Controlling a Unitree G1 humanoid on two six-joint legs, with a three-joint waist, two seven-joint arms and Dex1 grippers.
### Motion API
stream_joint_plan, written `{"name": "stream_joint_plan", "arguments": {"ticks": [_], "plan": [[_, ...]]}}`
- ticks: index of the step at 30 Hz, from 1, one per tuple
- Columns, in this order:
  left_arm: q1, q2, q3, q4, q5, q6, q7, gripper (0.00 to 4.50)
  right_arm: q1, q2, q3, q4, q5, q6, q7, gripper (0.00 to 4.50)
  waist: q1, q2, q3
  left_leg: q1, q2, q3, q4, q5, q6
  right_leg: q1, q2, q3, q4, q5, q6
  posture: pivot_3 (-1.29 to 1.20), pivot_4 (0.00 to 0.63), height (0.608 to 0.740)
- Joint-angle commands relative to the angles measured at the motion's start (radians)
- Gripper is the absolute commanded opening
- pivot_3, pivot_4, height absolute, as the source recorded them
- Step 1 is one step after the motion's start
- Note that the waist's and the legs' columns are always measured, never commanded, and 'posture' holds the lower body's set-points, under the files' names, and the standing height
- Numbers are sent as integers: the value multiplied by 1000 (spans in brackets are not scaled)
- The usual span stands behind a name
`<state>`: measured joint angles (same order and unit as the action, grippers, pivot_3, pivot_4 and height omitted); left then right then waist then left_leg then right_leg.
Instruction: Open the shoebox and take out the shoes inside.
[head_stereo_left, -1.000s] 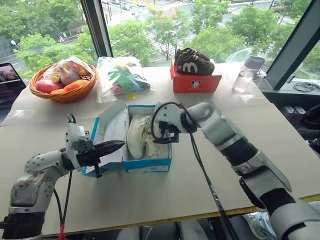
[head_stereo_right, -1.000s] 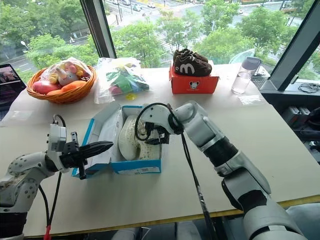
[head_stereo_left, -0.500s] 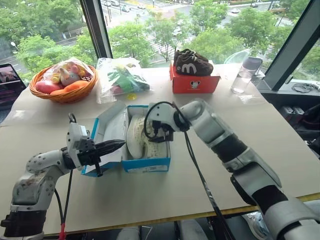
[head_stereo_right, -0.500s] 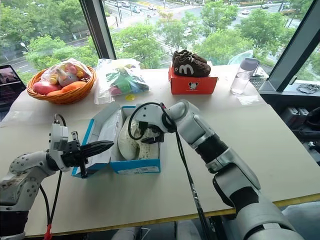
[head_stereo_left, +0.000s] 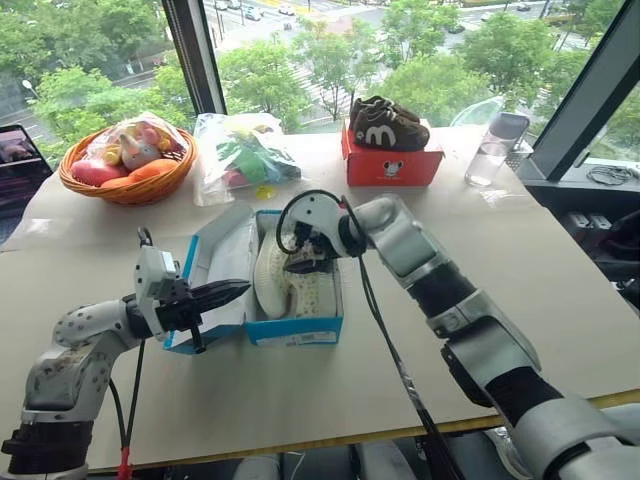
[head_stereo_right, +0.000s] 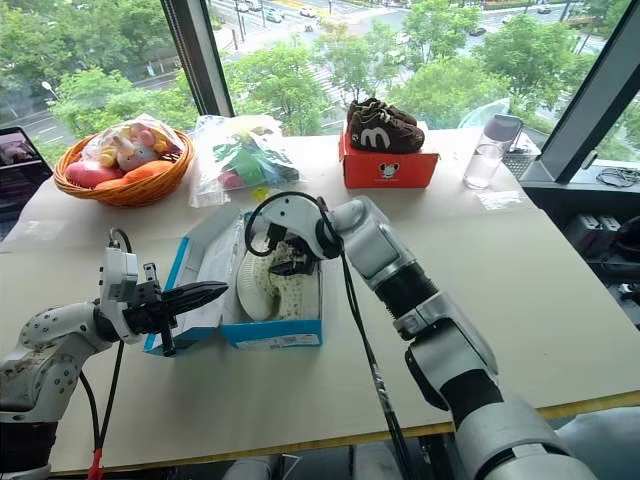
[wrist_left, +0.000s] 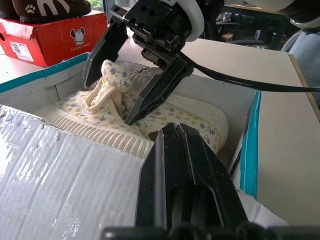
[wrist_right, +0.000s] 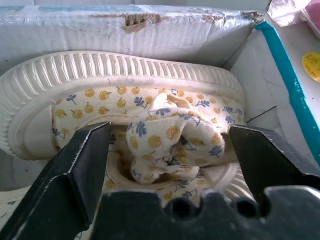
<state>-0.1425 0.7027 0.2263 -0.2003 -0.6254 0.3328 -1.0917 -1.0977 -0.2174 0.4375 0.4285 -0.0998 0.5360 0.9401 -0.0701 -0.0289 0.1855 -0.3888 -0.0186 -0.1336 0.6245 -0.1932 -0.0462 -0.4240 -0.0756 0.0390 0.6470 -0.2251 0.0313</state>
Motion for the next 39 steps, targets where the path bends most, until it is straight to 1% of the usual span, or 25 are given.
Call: {"name": "stream_joint_plan", "arguments": {"ticks": [1,6,9,13,15,21,30,39], "plan": [[-13,12,11,-6,4,-12,2,0,-8,4,-27,-13,3,1,-18,418,0,0,0,0,0,0,0,0,0,0,0,0,0,0,0,0,150,740],[-17,9,8,0,11,-17,6,0,3,22,-53,-38,32,19,-26,418,0,0,0,0,0,0,0,0,0,0,0,0,0,-1,2,0,150,740],[-19,7,7,5,19,-22,9,0,8,53,-124,-71,100,67,-30,418,-1,0,0,0,0,0,0,0,0,0,0,0,0,-1,2,0,150,740],[-19,5,8,5,21,-22,11,0,-10,81,-230,-72,175,103,-75,418,-1,0,0,0,0,0,0,0,0,-1,0,0,0,-1,1,0,150,740],[-18,6,7,6,24,-24,11,0,-20,94,-281,-80,215,121,-98,418,0,0,0,-1,0,0,0,0,0,-1,0,0,0,1,-2,0,150,740],[-21,8,7,8,27,-24,8,0,-22,93,-327,-92,259,140,-133,418,1,0,1,-1,0,0,0,0,0,-1,0,0,0,2,-3,0,150,740],[-26,15,7,13,31,-21,-1,0,-16,89,-336,-102,289,153,-171,418,-1,0,1,-1,0,0,0,0,0,-1,0,0,0,2,-3,0,150,740],[-33,21,14,22,30,-19,-4,0,-71,21,-397,-185,371,206,-169,418,1,1,1,-1,0,0,0,0,0,-1,0,0,0,2,-3,0,150,740]]}}
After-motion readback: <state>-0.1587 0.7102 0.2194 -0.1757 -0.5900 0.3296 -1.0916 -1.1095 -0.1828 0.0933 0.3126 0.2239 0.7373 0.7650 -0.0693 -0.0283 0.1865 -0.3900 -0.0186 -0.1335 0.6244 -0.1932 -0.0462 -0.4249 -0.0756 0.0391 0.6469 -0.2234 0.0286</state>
